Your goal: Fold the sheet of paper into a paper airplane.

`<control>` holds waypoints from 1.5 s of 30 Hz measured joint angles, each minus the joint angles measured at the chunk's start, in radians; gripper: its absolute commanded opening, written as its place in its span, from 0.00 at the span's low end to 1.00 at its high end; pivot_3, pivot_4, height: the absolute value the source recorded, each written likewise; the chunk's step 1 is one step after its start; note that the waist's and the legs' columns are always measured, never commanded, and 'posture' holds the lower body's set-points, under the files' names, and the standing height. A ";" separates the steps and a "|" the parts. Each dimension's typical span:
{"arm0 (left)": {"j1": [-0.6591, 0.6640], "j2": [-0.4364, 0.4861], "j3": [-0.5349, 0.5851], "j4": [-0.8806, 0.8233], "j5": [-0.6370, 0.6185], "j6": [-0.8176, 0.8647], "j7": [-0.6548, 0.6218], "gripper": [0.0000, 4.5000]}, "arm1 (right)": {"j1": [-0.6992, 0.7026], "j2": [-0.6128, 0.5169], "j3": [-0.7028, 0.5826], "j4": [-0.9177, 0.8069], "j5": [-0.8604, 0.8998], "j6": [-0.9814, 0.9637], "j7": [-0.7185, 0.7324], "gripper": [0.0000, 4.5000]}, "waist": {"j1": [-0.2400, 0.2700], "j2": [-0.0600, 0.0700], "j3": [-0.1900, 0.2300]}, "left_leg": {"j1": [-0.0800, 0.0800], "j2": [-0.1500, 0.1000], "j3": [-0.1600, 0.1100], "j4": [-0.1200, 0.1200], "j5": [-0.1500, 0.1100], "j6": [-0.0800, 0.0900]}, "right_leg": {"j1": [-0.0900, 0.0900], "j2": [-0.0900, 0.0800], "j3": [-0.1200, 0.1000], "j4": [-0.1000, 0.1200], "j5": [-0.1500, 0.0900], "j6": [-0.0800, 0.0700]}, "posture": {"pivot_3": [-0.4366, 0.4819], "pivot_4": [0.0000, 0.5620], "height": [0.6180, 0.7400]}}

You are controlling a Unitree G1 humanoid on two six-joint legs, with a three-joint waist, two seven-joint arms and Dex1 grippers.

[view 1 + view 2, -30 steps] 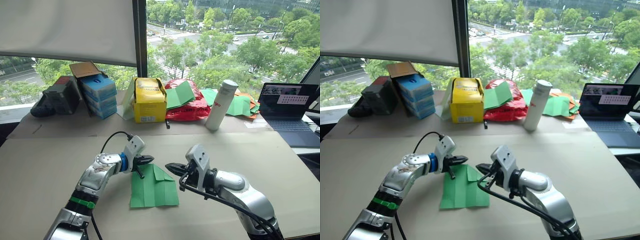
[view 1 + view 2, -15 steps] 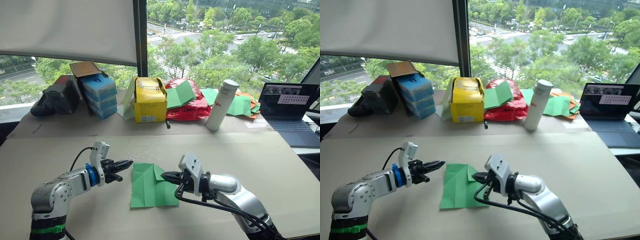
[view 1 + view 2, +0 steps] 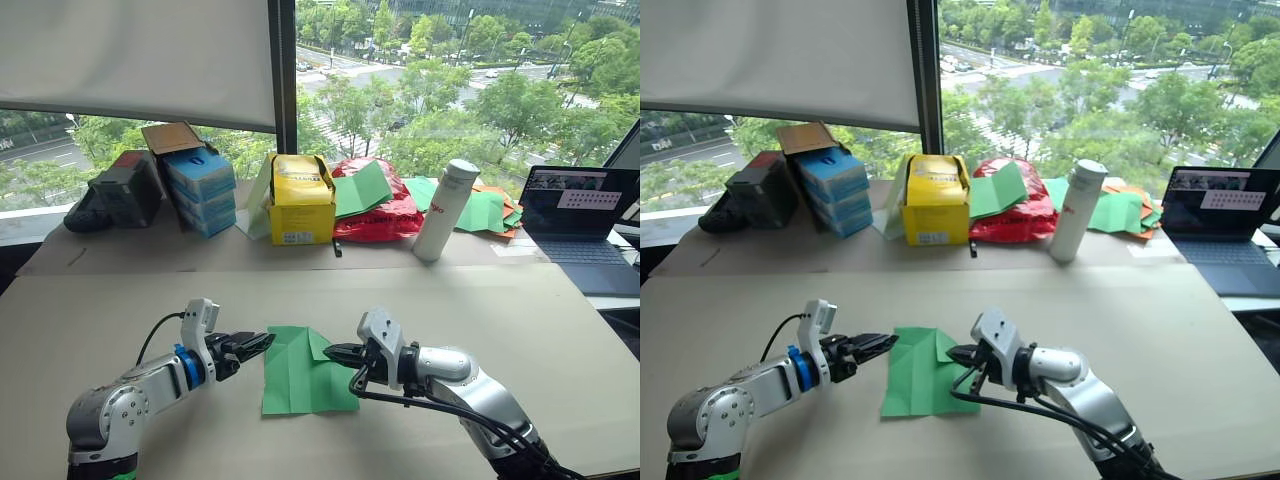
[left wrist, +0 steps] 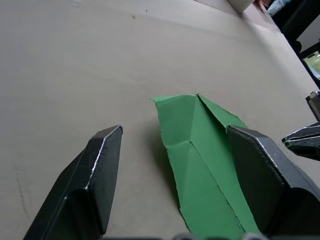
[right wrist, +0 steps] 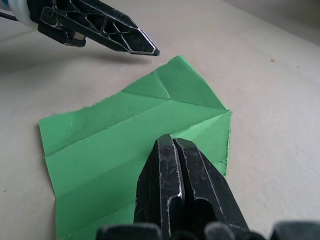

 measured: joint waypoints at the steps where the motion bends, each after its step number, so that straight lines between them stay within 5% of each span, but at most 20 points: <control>1: 0.000 -0.007 -0.010 0.007 0.001 -0.008 0.001 0.79 | 0.000 0.001 -0.001 0.000 0.002 0.000 0.000 0.00 | 0.000 0.000 0.000 | 0.000 0.000 0.000 0.000 -0.001 0.002 | 0.000 0.000 0.000 0.000 0.000 0.000 | 0.48 0.27 1.00; 5: -0.010 -0.022 -0.048 0.028 0.003 -0.046 0.001 0.79 | -0.001 0.001 -0.007 0.000 0.010 0.000 -0.002 0.00 | 0.000 0.000 0.000 | 0.000 0.000 0.000 0.000 -0.002 0.004 | 0.000 -0.001 0.000 0.000 0.000 0.000 | 0.48 0.27 1.00; 16: -0.041 -0.017 -0.083 0.091 0.006 -0.093 0.000 0.01 | -0.001 0.001 -0.016 -0.012 0.016 0.001 -0.010 0.00 | -0.001 0.000 0.000 | 0.000 0.000 0.000 0.000 -0.002 0.004 | -0.001 -0.001 0.000 0.000 0.000 0.000 | 0.48 0.27 1.00; 24: -0.043 0.044 -0.167 0.069 0.071 -0.178 -0.039 0.01 | 0.002 0.006 -0.021 -0.021 0.017 0.005 -0.028 0.00 | -0.002 0.000 0.000 | -0.001 0.000 0.000 -0.001 -0.002 0.004 | -0.001 -0.001 0.000 0.000 0.000 0.000 | 0.48 0.27 1.00; 31: -0.026 0.198 -0.343 -0.015 0.290 -0.450 -0.143 0.01 | 0.002 0.012 -0.034 -0.021 0.017 0.006 -0.045 0.00 | -0.003 0.001 0.001 | -0.001 0.000 0.000 -0.002 -0.003 0.003 | -0.003 -0.002 0.001 -0.001 0.000 -0.001 | 0.48 0.27 1.00; 45: -0.021 0.253 -0.577 0.109 0.686 -0.912 -0.218 0.01 | -0.090 0.076 -0.010 0.070 -0.026 0.008 -0.091 0.00 | -0.004 0.002 0.001 | -0.004 0.000 0.000 -0.003 -0.003 0.004 | -0.007 -0.002 0.000 0.000 0.000 -0.001 | 0.48 0.27 1.00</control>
